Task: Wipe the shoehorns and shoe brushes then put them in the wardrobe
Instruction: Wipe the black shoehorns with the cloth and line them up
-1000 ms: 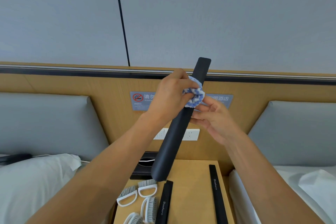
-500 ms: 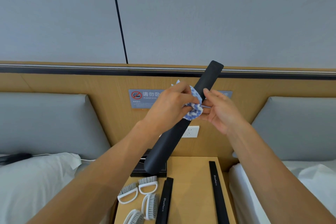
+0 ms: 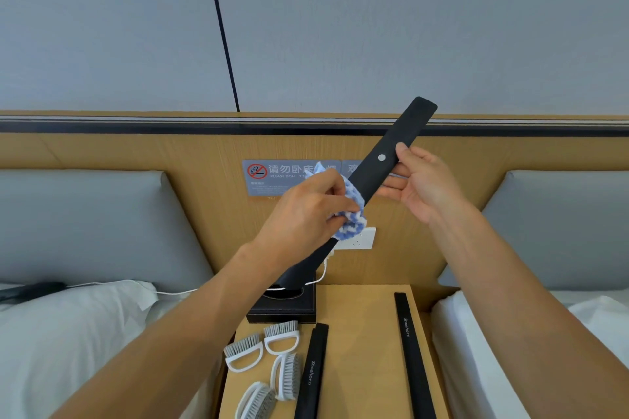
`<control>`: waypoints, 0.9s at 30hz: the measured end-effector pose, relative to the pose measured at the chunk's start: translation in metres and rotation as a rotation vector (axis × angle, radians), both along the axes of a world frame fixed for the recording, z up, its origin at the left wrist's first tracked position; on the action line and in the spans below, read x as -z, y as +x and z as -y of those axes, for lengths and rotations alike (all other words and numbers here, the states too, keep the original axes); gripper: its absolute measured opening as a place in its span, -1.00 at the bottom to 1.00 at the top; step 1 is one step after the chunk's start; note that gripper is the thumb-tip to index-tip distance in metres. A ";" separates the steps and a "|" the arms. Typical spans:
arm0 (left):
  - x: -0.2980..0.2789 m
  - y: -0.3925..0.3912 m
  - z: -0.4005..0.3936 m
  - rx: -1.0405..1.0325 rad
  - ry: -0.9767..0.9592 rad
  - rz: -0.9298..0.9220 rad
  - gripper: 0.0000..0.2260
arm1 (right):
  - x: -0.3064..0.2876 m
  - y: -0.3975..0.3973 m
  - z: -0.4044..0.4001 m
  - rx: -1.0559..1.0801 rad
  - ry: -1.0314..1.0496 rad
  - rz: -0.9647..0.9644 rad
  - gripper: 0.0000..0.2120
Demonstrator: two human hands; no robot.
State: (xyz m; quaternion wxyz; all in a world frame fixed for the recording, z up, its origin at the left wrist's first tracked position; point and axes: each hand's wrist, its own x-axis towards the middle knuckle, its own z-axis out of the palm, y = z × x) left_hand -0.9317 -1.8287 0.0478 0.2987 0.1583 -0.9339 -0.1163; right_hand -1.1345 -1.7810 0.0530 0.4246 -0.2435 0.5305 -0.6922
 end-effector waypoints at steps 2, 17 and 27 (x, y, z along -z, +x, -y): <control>0.002 0.004 0.000 -0.002 -0.003 0.013 -0.86 | -0.003 -0.004 0.001 0.021 -0.006 0.022 -0.83; 0.021 0.044 -0.006 0.014 0.003 0.059 -0.80 | -0.028 -0.034 0.004 0.073 -0.024 0.044 -0.81; 0.018 0.047 -0.012 -0.010 0.011 0.051 -0.80 | -0.020 -0.031 0.001 0.078 -0.010 0.088 -0.82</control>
